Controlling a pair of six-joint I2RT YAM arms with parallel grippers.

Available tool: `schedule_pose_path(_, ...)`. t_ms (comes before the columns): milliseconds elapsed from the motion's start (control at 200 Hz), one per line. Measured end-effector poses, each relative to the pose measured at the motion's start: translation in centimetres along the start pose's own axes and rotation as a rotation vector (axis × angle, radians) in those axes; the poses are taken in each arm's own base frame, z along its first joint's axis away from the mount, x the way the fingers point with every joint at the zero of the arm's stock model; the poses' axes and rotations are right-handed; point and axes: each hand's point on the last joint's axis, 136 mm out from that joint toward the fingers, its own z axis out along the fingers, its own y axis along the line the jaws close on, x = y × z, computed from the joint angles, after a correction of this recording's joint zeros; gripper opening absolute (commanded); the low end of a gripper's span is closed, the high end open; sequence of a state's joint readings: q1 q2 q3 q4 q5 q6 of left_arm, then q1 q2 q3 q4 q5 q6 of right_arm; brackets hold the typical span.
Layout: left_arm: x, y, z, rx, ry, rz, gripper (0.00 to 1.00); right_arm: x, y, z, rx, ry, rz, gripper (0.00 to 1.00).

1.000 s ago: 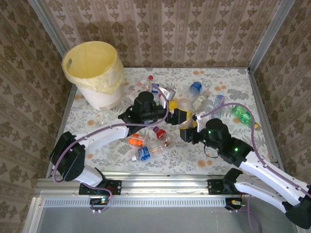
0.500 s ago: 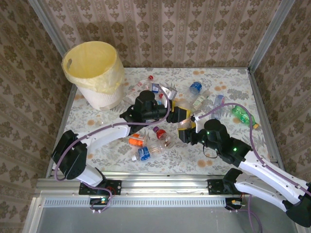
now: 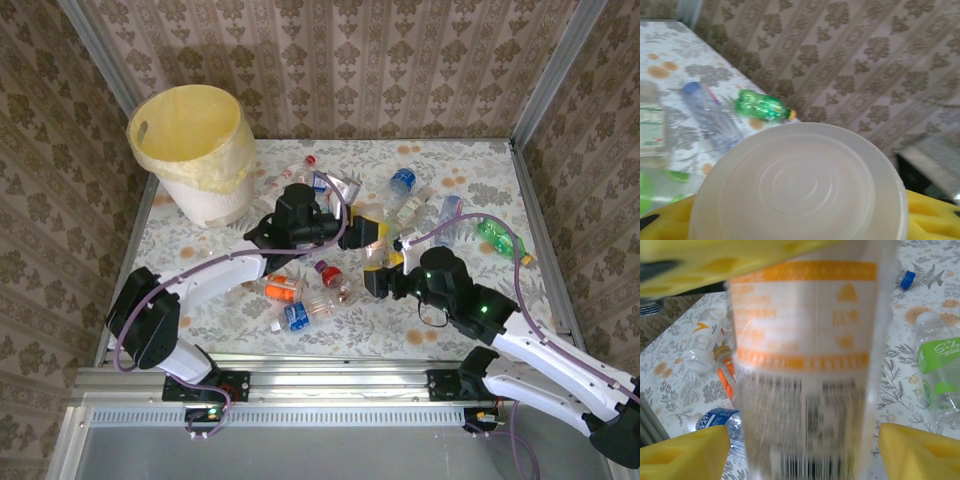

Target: Throw the plastic bottles in the bin

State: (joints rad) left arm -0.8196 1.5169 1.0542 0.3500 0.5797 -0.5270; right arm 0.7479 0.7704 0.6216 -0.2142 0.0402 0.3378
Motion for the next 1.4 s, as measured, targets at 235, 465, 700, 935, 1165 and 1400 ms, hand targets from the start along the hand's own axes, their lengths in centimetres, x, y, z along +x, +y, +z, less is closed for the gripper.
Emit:
schedule_pose_path(235,-2.4,2.6,-4.9,-0.167,-0.051,0.045,0.52,1.0,-0.5,-0.1,0.022,0.04,0.005,1.0)
schedule_pose_path(465,-5.6,4.8,-12.4,-0.394,-0.129,0.122,0.53,1.8,-0.8,-0.2,0.034,0.073,0.003,1.0)
schedule_pose_path(700,-10.7,4.2,-19.0,-0.595,-0.187,0.249,0.55,2.1,-0.9,-0.2,0.037,0.084,0.001,1.0)
schedule_pose_path(935,-18.3,2.3,-26.2,-0.791,-0.313,0.387,0.56,2.2,-0.9,-0.4,0.039,0.088,0.0,1.0)
schedule_pose_path(1165,-22.2,3.4,-30.9,-0.934,-0.401,0.44,0.56,2.3,-1.0,-0.8,0.04,0.089,0.0,1.0)
schedule_pose_path(1400,-26.0,4.4,-34.5,-0.984,-0.579,0.504,0.56,2.2,-1.0,-1.0,0.043,0.085,0.0,1.0)
